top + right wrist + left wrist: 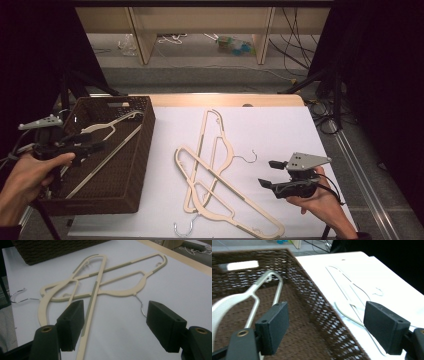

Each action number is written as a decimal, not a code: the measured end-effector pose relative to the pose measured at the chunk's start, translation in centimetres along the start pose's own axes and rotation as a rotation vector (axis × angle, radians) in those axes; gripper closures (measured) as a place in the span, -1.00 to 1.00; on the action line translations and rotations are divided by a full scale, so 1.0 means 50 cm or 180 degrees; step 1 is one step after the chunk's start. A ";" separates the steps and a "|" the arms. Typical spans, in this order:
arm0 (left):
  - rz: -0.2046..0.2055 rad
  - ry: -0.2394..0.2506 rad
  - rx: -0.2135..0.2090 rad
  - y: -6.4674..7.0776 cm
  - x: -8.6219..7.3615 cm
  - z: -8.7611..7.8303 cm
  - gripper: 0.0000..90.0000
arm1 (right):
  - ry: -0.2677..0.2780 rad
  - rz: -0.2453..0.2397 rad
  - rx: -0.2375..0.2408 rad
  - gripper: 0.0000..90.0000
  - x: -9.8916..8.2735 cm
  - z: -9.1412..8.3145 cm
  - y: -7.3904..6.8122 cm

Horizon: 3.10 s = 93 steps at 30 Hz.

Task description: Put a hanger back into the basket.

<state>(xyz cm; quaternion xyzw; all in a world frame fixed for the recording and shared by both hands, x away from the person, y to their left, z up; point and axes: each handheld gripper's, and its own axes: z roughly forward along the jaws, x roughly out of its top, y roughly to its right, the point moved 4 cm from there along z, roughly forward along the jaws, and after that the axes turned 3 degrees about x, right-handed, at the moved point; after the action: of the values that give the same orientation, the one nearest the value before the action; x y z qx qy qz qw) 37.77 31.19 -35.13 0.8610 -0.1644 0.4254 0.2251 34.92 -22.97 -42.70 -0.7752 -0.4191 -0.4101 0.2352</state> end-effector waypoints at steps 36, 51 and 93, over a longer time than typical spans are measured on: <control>0.0762 -0.0264 -0.0681 0.324 -0.168 0.199 -0.61 | -0.0629 0.0082 0.0275 -0.44 -0.051 0.071 -0.134; 0.0821 -0.0307 -0.0726 0.335 -0.214 0.215 -0.61 | -0.0817 -0.0015 0.0368 -0.43 -0.071 0.105 -0.173; 0.0864 -0.0336 -0.0714 0.332 -0.221 0.209 -0.61 | -0.1525 -0.0188 0.0255 0.33 -0.090 0.155 -0.220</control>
<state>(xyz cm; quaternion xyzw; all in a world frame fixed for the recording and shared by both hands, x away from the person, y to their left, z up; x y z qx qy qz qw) 30.32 12.69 -45.53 0.8215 -0.3372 0.3851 0.2513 27.66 -13.64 -50.50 -0.8278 -0.5013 -0.2043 0.1475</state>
